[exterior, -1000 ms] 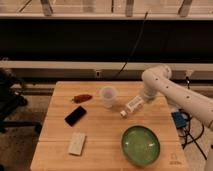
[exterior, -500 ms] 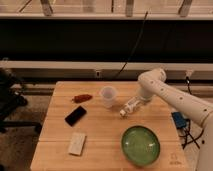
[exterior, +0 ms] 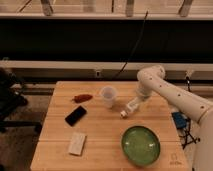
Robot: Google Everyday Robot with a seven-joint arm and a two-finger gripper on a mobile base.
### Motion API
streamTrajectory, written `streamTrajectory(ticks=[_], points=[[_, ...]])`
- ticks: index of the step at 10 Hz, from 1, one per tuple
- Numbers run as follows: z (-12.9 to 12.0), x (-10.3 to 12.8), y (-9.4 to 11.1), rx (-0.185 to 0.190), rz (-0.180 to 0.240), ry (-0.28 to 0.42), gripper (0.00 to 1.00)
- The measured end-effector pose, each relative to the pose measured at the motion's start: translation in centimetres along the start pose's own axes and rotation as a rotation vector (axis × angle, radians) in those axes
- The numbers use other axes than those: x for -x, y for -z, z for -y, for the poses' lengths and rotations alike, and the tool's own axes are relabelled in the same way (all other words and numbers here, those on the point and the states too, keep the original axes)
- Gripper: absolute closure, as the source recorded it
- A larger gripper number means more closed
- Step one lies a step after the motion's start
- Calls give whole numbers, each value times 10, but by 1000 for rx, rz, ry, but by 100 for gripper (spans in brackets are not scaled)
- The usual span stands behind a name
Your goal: Place the bottle in the ceramic bowl
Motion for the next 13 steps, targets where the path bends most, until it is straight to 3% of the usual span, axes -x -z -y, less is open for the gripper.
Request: streamTrajectory(ticks=[3,6,10,12,13], points=[[1,0,-7,8,8,34,20],[-4,1,-22,66,36,86,20],[-1,5,-31,116,75,154,22],[0,7,-34,124,88,182,34],[-1,7,-37,129,95,197,47]])
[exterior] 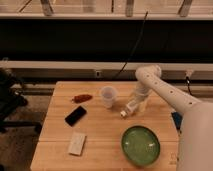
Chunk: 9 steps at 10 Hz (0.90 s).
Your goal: Place the bottle in the ceramic bowl
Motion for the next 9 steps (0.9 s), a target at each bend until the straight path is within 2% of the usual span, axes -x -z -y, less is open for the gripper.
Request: streamTrajectory(ticks=[2,4,5,6,9], points=[[1,1,-1,0,3,19,65],[2,-4,0,0,-12,36,88],[4,-4,2,-3,-18,43,95],[6,-4,5,-6,-26,53,99],[10,-5,17,-20,-39,66,100]])
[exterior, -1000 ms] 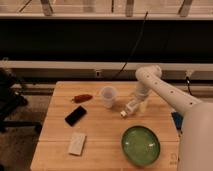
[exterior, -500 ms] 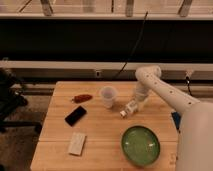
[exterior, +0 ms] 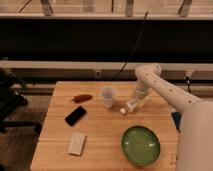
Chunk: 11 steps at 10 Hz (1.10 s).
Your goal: Place the bottle in the ceramic bowl
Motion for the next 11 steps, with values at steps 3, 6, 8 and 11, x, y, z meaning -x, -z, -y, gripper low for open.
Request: streamTrajectory(ticks=[3,6,8,11], points=[[5,1,25,-3,-2,-2,100],[1,9,62,-16,5,-24,100],[-20,21,78,-22,7,-41,100],[-59,46,97,-47,5,-57,100]])
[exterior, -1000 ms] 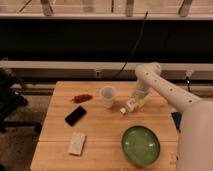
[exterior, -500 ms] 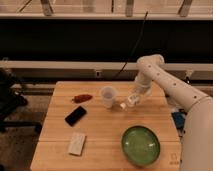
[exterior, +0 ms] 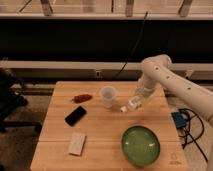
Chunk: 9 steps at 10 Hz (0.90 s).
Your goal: Place the bottle in the ceramic bowl
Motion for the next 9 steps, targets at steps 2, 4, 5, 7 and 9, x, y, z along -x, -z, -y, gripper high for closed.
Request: streamTrajectory(ticks=[2,4,5,7,9], points=[[-18,12,6,-3,-1,-3,100],[-47,23,14,-1,-12,-19,100],[-58,29,15,2,-19,-24,100],[-82,42,19,4,-33,-44,100],[-98,55,21,11,-42,-59,100]])
